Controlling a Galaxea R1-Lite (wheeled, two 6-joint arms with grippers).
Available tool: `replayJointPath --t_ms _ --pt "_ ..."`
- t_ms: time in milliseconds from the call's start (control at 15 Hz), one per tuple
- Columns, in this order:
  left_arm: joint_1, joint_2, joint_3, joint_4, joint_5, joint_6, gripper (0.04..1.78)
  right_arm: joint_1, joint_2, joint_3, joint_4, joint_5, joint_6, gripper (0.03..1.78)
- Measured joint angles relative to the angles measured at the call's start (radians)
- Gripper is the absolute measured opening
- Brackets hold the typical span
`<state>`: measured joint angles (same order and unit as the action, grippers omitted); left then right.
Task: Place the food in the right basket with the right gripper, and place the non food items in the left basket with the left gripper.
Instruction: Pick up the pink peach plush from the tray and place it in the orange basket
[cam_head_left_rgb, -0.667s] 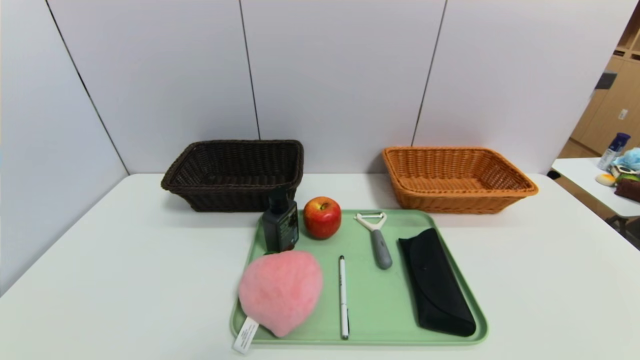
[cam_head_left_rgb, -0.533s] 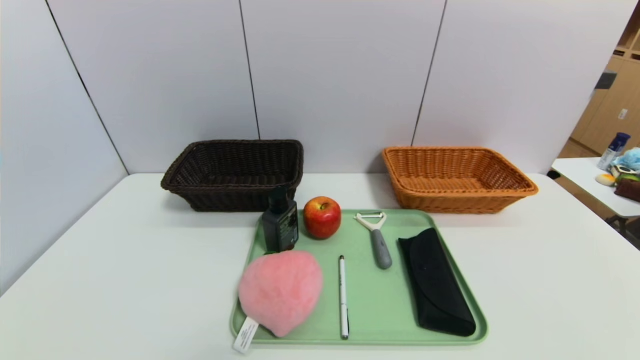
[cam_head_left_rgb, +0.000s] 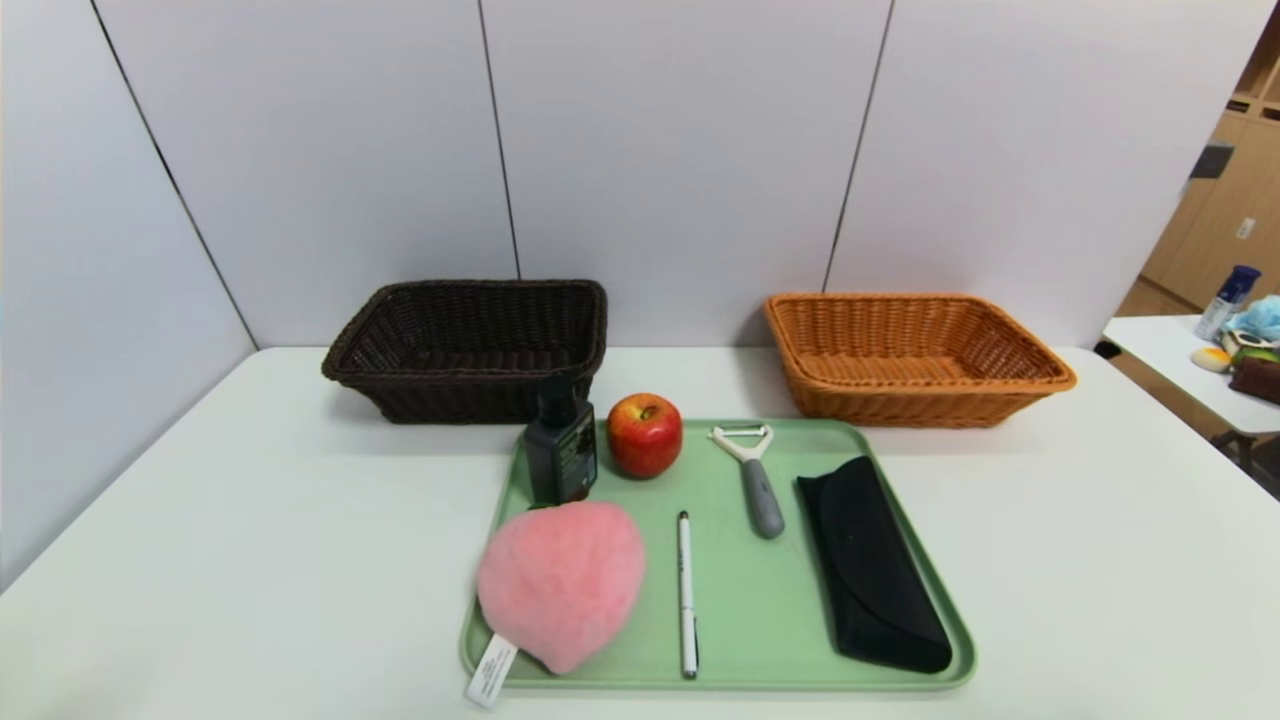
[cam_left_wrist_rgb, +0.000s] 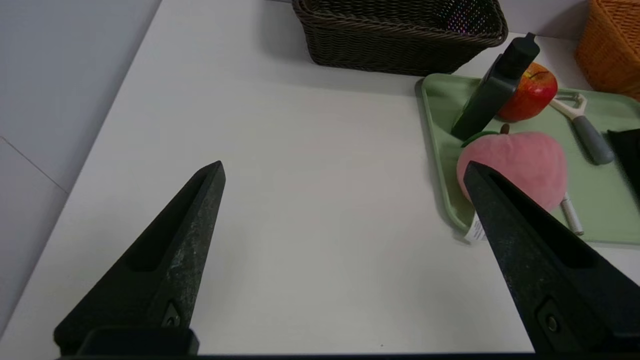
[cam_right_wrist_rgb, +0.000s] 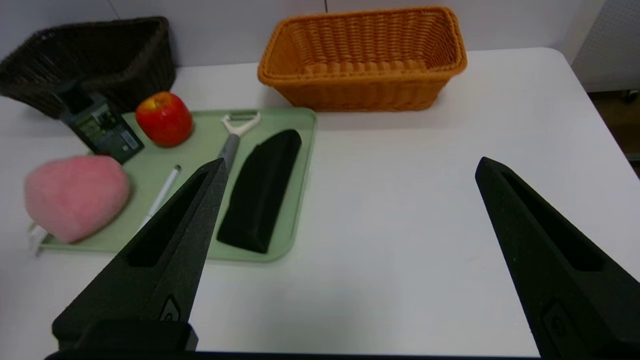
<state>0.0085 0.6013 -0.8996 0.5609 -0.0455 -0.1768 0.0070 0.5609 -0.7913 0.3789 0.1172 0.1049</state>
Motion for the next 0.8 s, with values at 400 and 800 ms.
replayJointPath --t_ms 400,800 --pt "-0.094 0.363 -0.222 0.064 -0.027 -0.198 1.69 0.140 0.613 -0.719 0.419 0.010 0.158 1.71" --pt "-0.338 0.484 -0.179 -0.007 -0.014 -0.233 1.69 0.429 0.998 -1.127 0.792 0.002 0.464 1.71"
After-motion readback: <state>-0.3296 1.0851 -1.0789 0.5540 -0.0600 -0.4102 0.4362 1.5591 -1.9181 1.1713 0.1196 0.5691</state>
